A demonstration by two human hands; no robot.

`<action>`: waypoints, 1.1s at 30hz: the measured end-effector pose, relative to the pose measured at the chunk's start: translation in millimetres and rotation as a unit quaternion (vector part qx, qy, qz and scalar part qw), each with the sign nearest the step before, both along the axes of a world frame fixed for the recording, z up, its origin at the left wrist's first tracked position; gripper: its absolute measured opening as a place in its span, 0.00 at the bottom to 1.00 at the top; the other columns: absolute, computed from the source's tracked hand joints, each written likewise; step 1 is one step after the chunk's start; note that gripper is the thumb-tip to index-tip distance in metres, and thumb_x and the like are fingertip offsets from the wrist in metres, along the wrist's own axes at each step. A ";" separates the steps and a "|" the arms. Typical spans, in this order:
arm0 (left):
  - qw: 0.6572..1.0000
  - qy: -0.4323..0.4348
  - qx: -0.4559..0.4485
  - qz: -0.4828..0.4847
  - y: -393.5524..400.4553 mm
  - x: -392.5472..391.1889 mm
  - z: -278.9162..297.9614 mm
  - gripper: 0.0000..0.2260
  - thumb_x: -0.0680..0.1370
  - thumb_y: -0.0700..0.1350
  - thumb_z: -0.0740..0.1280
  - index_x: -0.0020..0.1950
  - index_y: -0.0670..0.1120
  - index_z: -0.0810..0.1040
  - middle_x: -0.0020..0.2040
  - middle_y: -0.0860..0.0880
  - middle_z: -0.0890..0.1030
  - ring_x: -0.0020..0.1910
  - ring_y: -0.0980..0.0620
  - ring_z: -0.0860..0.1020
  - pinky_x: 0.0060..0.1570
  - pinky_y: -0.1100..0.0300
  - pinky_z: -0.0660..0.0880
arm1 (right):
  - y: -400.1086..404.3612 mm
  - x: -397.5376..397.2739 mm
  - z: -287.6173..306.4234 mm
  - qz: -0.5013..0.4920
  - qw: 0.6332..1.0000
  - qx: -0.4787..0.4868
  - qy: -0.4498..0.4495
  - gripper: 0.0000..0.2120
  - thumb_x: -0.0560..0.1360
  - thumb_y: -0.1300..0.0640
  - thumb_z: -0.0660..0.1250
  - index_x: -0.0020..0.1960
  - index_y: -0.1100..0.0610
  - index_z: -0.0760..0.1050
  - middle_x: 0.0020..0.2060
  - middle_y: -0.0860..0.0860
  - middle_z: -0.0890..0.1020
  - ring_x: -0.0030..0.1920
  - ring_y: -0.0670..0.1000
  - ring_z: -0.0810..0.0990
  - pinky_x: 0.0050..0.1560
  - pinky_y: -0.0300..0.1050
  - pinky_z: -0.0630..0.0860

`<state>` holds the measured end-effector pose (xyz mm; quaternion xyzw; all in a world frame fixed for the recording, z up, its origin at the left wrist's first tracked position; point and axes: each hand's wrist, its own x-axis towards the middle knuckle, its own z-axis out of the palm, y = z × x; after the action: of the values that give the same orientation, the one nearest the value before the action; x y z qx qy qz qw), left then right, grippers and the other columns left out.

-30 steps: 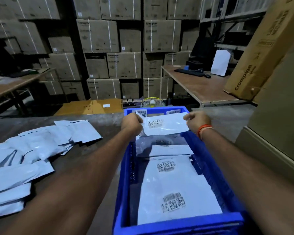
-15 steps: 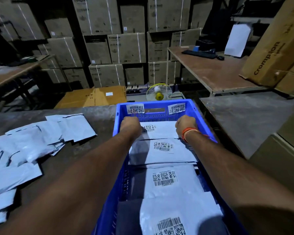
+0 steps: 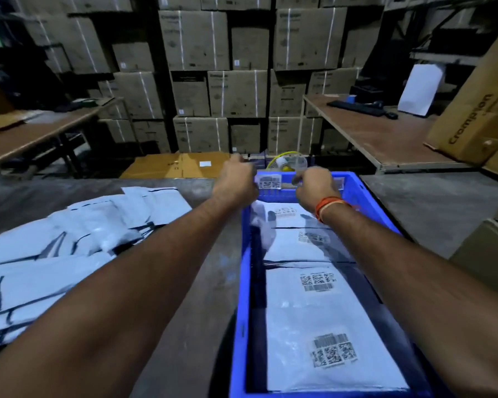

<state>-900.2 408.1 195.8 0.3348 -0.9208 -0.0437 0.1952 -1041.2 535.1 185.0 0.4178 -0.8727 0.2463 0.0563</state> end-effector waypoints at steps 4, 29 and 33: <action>0.999 -0.003 0.010 0.030 -36.7 61.7 6.9 0.14 0.73 0.47 0.69 0.59 0.51 0.81 0.62 0.43 0.73 0.59 0.42 0.77 0.58 0.51 0.75 | -41.1 63.7 21.9 0.058 0.997 -0.022 0.036 0.16 0.72 0.63 0.66 0.56 0.52 0.84 0.57 0.58 0.83 0.59 0.59 0.80 0.62 0.46 0.76; 0.956 -0.236 0.151 0.086 -192.7 433.8 -156.2 0.17 0.74 0.56 0.67 0.61 0.53 0.75 0.57 0.47 0.72 0.62 0.42 0.72 0.62 0.37 0.68 | -241.8 413.6 -185.4 0.207 0.951 0.227 0.025 0.34 0.76 0.59 0.63 0.79 0.48 0.57 0.78 0.55 0.56 0.76 0.59 0.56 0.71 0.58 0.64; 0.962 -0.213 0.155 0.073 -191.7 439.2 -158.9 0.15 0.73 0.54 0.66 0.60 0.55 0.76 0.56 0.50 0.74 0.60 0.44 0.75 0.62 0.41 0.69 | -246.9 411.2 -192.4 0.192 0.960 0.201 0.026 0.27 0.76 0.62 0.61 0.73 0.48 0.68 0.78 0.52 0.59 0.78 0.55 0.54 0.70 0.58 0.62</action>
<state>-461.0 216.4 36.9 0.4286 -0.8962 -0.0994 -0.0571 -630.0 288.2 -7.4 0.5861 -0.8061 0.0614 -0.0545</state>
